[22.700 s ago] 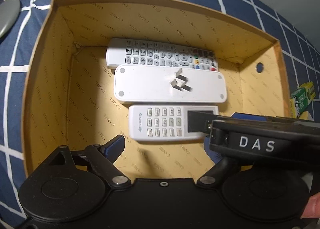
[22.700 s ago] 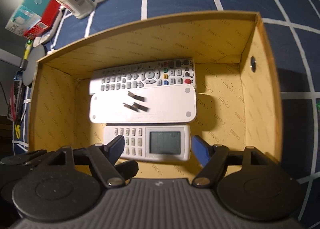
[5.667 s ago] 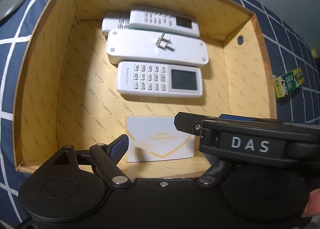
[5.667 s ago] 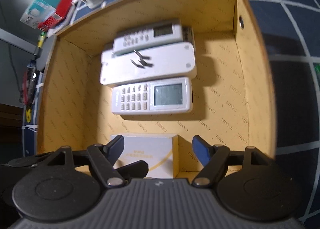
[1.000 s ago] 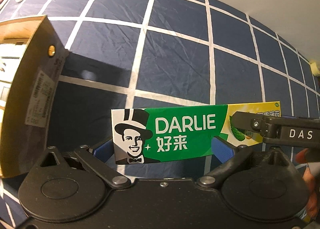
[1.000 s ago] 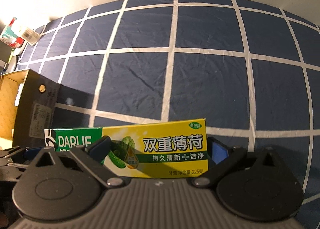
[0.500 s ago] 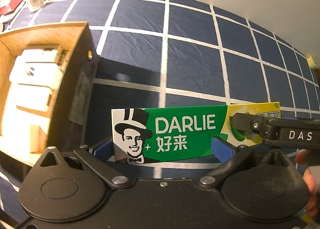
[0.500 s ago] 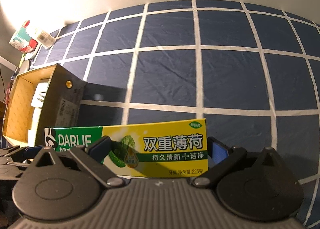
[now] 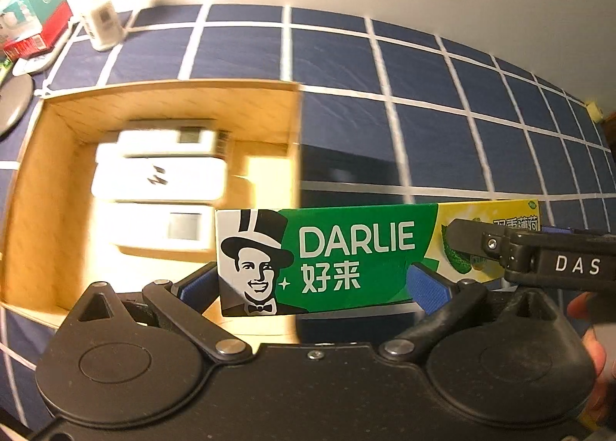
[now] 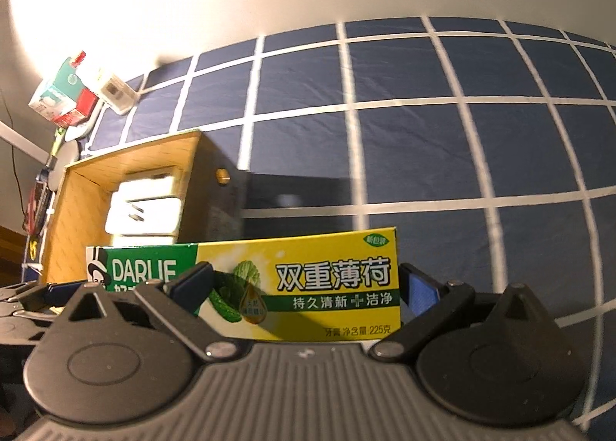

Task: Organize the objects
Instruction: 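Lift the toothpaste box with both tools and carry it over the cardboard box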

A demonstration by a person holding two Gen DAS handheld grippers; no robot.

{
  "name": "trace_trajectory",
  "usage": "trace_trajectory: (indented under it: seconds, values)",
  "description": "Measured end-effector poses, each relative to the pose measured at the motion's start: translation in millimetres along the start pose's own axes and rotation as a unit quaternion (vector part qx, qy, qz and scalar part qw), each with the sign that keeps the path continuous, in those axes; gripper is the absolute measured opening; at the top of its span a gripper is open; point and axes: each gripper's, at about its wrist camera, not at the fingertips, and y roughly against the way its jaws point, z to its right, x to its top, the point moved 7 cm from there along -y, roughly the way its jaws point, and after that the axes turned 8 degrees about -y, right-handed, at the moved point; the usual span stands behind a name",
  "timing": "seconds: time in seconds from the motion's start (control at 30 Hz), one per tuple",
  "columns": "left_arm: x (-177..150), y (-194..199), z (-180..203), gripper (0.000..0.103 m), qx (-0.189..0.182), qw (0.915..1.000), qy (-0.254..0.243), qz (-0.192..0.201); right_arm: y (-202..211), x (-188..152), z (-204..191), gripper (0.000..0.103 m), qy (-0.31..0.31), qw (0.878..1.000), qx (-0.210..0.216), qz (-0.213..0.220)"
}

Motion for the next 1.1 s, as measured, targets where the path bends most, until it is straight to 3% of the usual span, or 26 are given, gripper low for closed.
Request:
trace_trajectory:
  seconds: [0.57,1.1]
  values:
    - [-24,38,-143,0.101,0.0,0.9998,-0.014,0.013,-24,-47,-149,0.101,-0.006,1.0,0.004,0.017]
    - [-32,3,-203,0.1,-0.033,0.9993,0.001,-0.017,-75,-57,-193,0.101,0.001,0.999,-0.04,-0.014]
